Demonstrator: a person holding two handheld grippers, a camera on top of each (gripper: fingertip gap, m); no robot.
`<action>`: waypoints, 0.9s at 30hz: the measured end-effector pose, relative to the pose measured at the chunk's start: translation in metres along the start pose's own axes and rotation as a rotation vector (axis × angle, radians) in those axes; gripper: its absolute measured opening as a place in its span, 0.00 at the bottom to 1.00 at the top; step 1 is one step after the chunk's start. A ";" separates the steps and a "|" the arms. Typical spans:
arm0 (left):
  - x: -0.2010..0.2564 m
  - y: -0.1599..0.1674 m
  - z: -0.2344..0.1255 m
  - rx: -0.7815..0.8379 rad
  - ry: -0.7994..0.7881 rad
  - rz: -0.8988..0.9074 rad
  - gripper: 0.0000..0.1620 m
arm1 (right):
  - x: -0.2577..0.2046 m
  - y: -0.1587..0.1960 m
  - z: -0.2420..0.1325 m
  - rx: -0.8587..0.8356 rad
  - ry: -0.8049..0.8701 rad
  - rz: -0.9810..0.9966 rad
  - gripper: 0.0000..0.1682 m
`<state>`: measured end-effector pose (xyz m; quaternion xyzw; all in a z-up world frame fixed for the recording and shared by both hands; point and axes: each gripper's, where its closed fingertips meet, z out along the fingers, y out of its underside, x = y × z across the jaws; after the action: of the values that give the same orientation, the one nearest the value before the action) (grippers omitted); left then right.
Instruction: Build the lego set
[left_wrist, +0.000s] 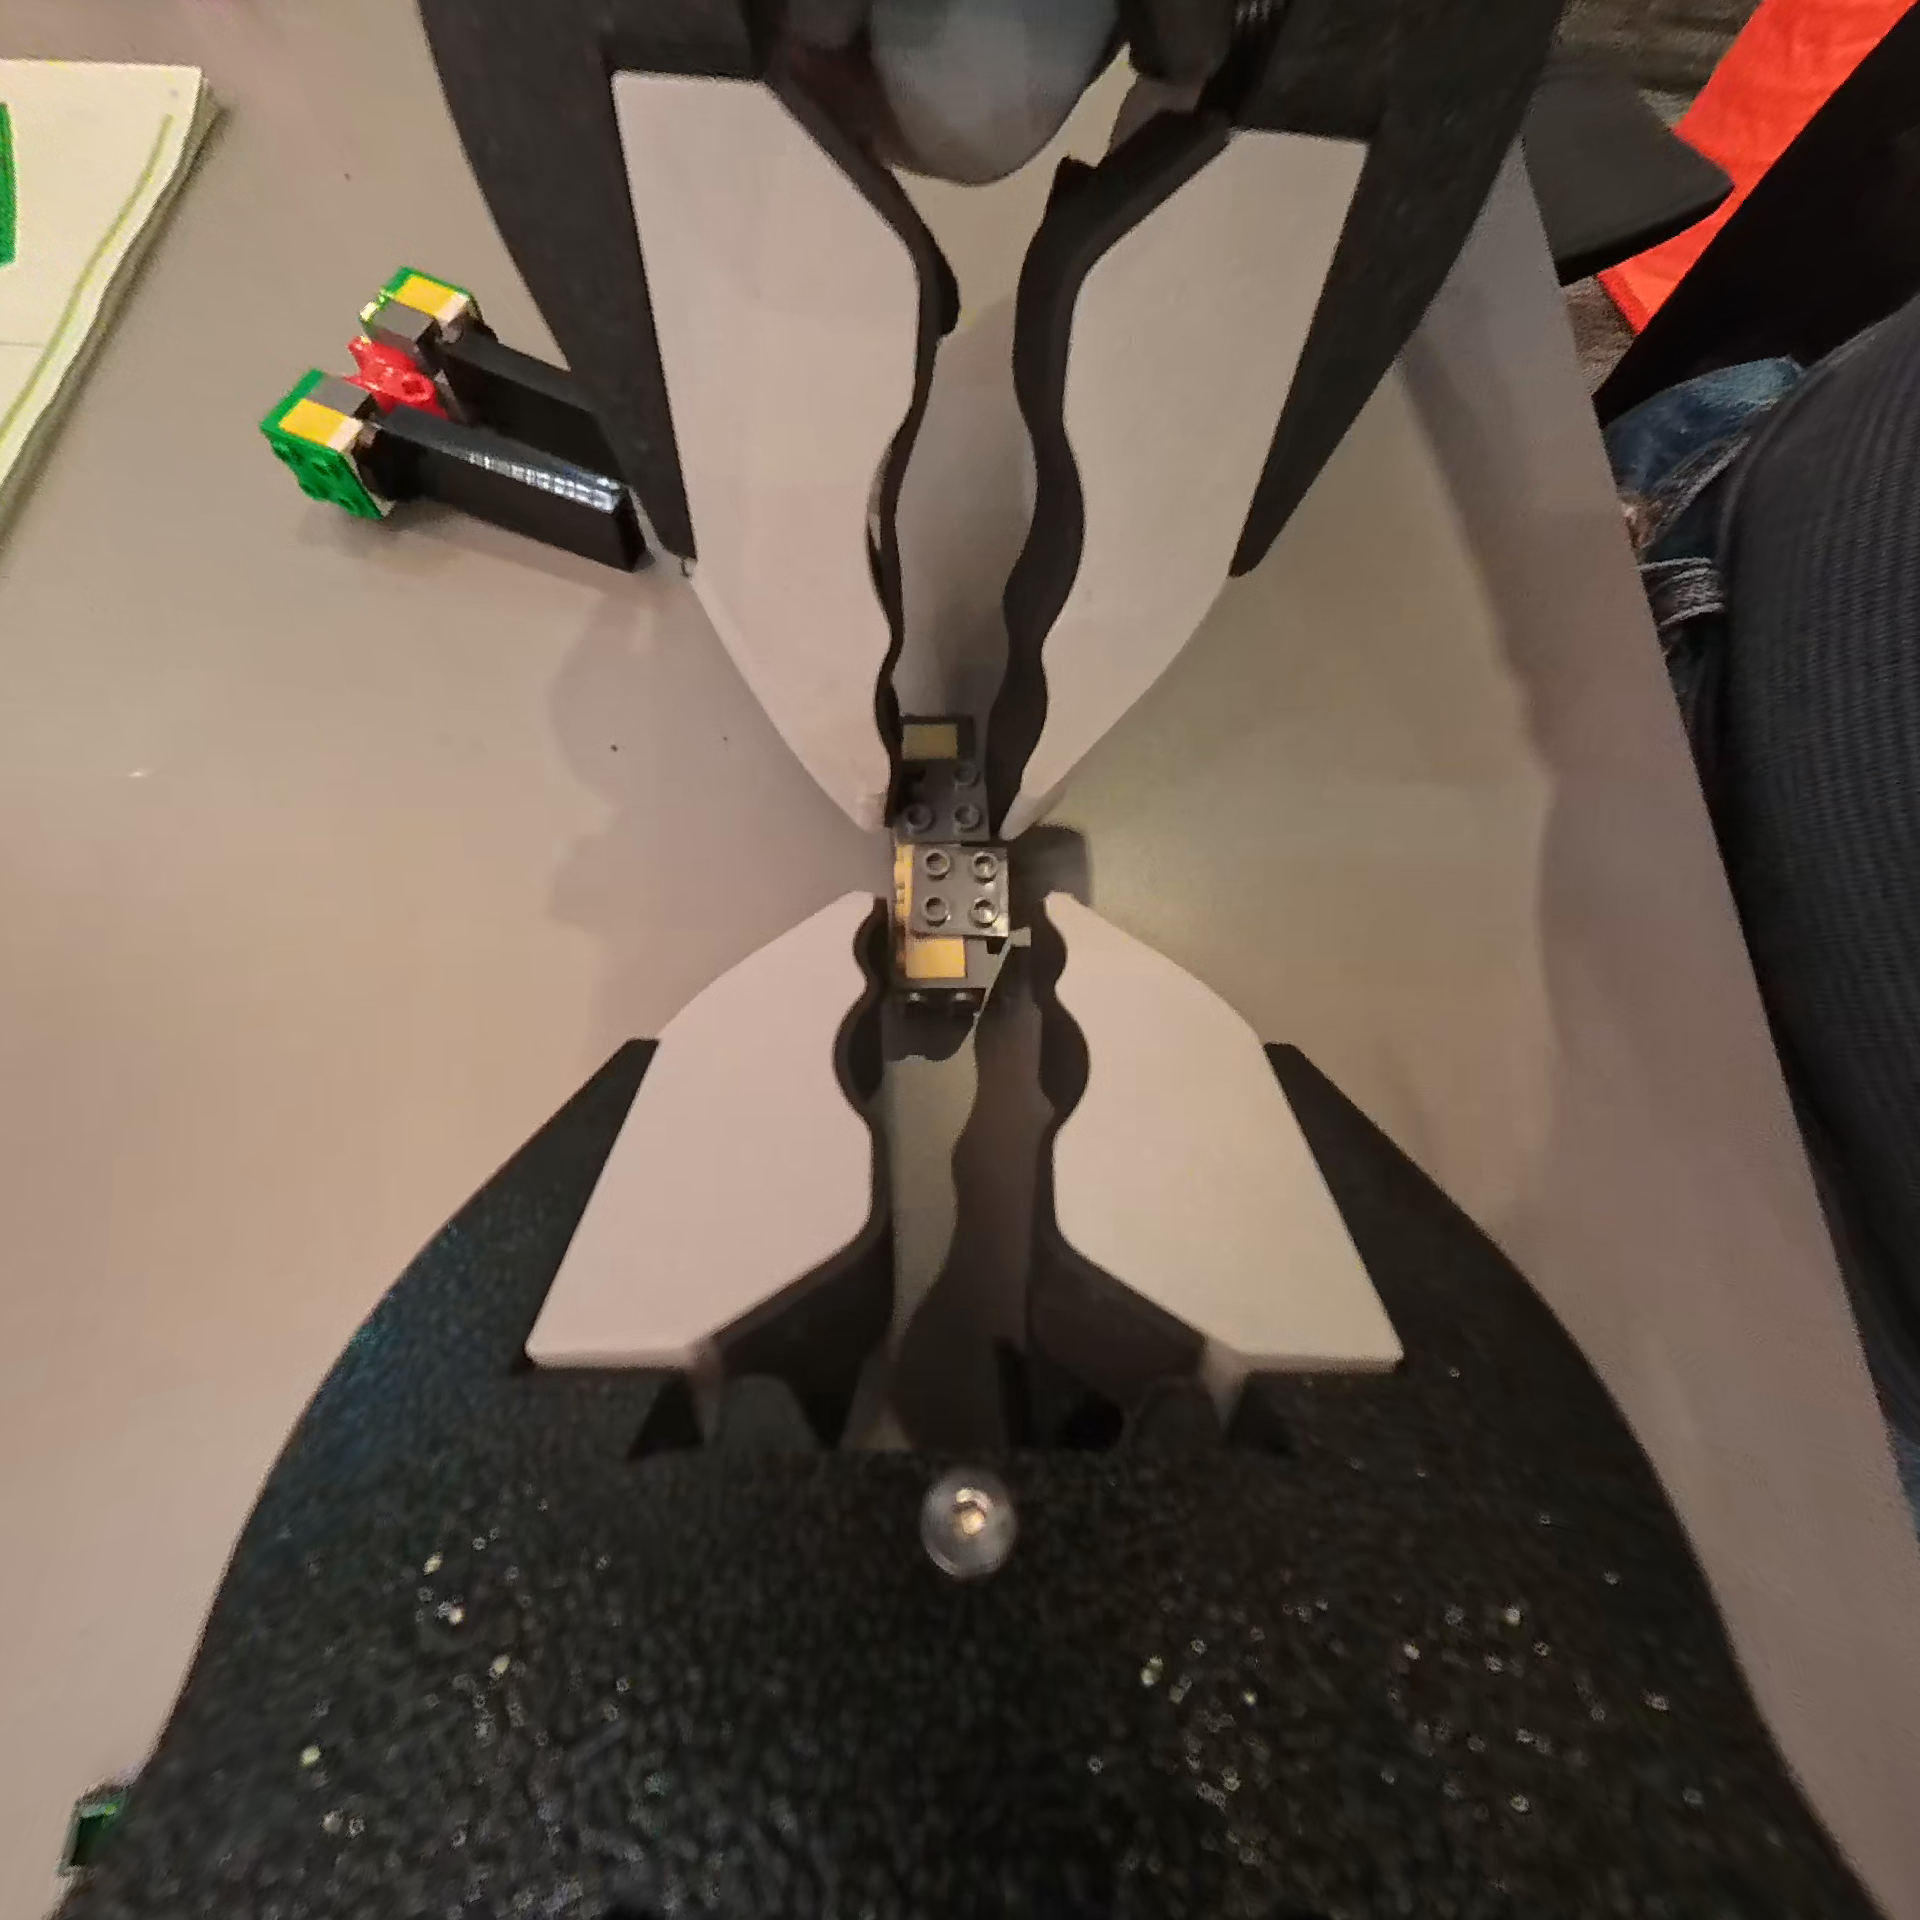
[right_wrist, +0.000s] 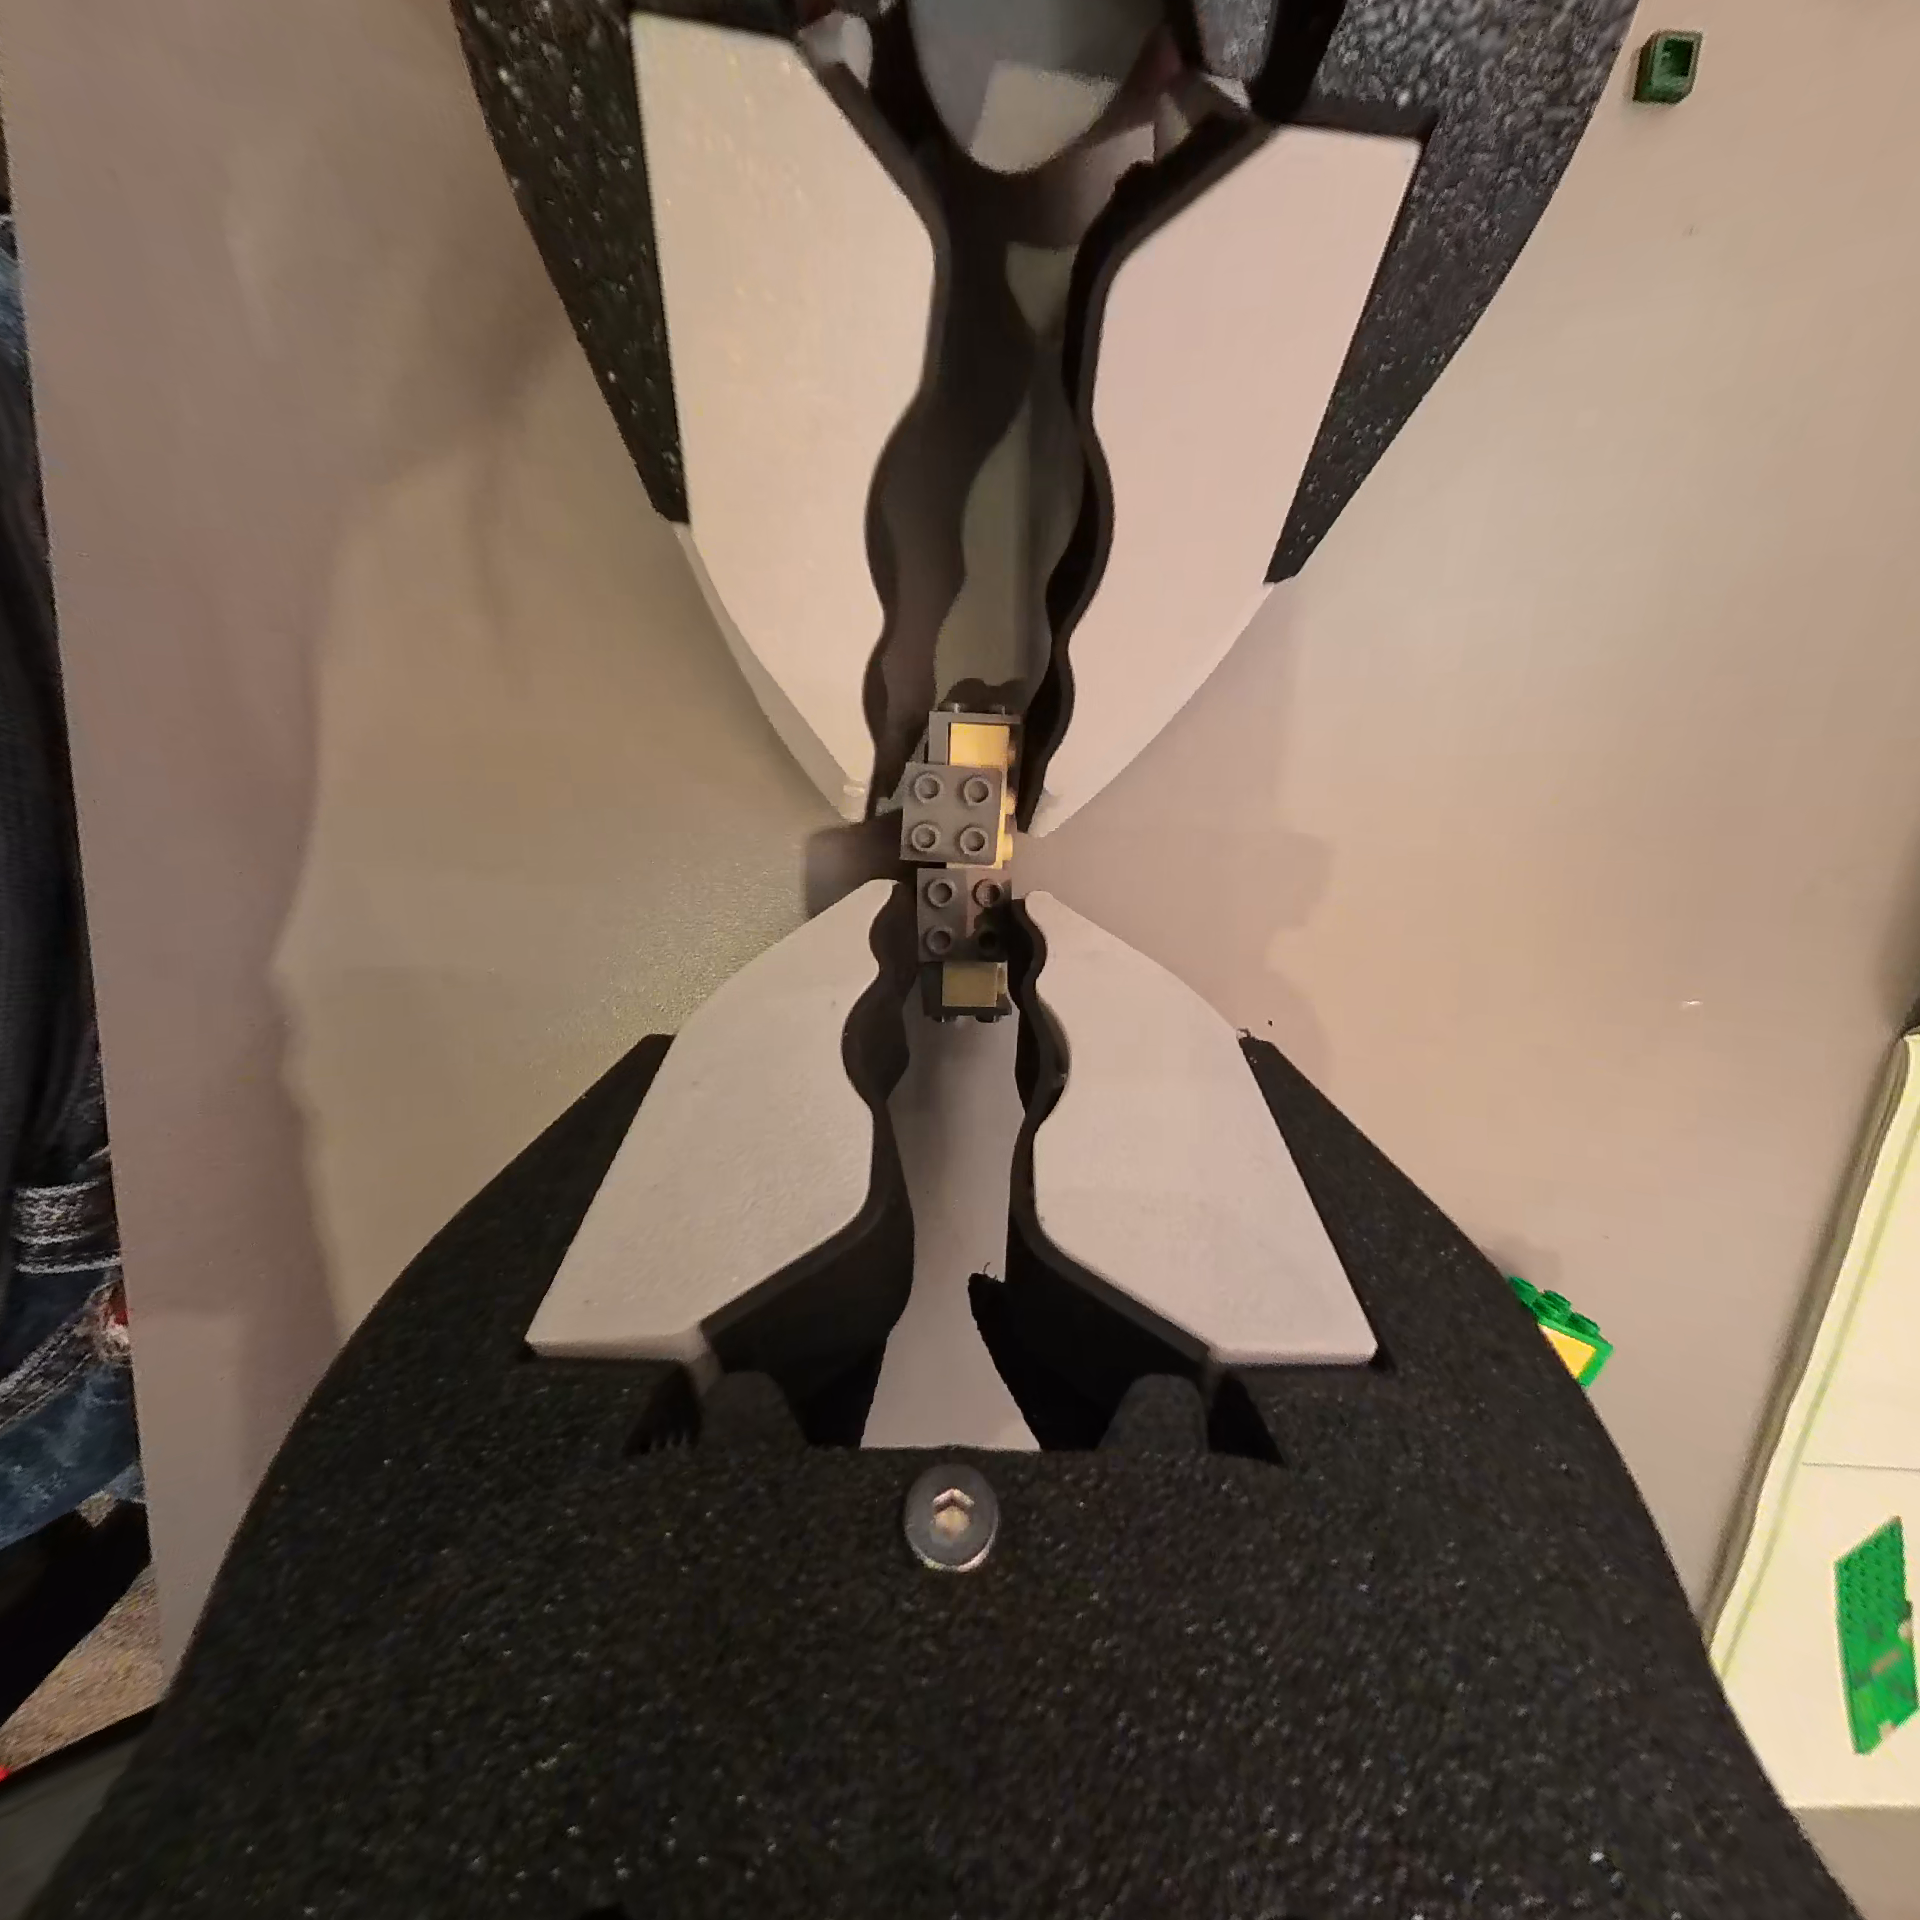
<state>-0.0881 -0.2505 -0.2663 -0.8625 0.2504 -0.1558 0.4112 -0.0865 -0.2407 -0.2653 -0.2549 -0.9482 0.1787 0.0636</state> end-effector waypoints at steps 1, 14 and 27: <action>0.000 -0.001 0.000 0.004 -0.001 0.008 0.15 | 0.000 0.000 0.000 0.001 0.000 0.001 0.10; -0.002 -0.002 0.001 -0.005 -0.040 0.074 0.11 | -0.001 -0.001 0.001 0.002 0.000 -0.032 0.10; 0.002 -0.001 0.003 -0.034 -0.046 0.173 0.11 | -0.007 0.000 0.000 -0.005 -0.030 -0.207 0.10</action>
<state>-0.0844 -0.2495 -0.2668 -0.8480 0.3170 -0.0956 0.4140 -0.0809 -0.2442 -0.2654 -0.1531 -0.9708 0.1725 0.0667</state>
